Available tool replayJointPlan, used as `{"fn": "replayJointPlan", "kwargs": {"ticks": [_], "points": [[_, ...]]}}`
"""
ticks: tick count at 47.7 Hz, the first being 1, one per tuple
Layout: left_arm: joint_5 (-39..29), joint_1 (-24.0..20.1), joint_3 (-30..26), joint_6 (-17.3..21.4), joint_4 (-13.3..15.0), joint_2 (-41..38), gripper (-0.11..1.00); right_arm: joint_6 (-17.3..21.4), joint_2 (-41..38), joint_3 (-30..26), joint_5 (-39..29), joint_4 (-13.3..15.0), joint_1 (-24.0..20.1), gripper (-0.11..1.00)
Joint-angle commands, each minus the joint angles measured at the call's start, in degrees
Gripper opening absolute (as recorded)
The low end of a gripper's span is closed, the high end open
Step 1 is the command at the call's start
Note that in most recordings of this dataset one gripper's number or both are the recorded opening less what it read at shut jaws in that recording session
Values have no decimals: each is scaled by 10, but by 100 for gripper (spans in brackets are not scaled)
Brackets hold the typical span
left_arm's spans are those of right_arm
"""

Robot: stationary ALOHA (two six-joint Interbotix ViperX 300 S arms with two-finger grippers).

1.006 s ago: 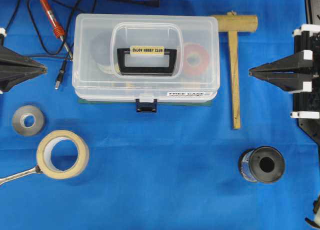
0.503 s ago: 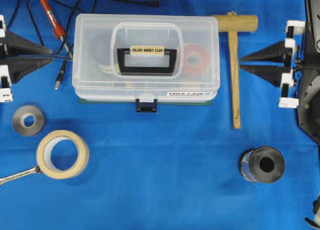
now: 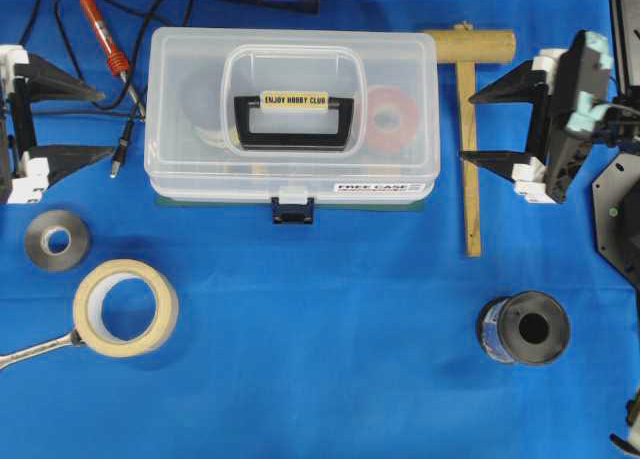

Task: Open the tool box with both arms.
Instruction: 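Lower both grippers to the lid edges at the box's short sides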

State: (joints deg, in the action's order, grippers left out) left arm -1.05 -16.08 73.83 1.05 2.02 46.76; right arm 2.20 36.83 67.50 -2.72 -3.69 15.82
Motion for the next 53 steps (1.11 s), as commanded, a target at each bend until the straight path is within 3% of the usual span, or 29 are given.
{"fn": "replayJointPlan", "kwargs": {"ticks": [1, 10, 27, 53], "points": [[20, -13, -8, 1, 1, -25, 84, 0, -16, -17, 6, 1, 3, 85], [84, -16, -14, 2, 1, -68, 84, 0, -41, -25, 39, 1, 4, 85], [142, -16, -33, 2, 1, -124, 84, -3, -97, -55, 77, 2, 4, 85], [146, -16, -54, 1, 1, -143, 84, -6, -87, -69, 74, 4, 4, 85]]}}
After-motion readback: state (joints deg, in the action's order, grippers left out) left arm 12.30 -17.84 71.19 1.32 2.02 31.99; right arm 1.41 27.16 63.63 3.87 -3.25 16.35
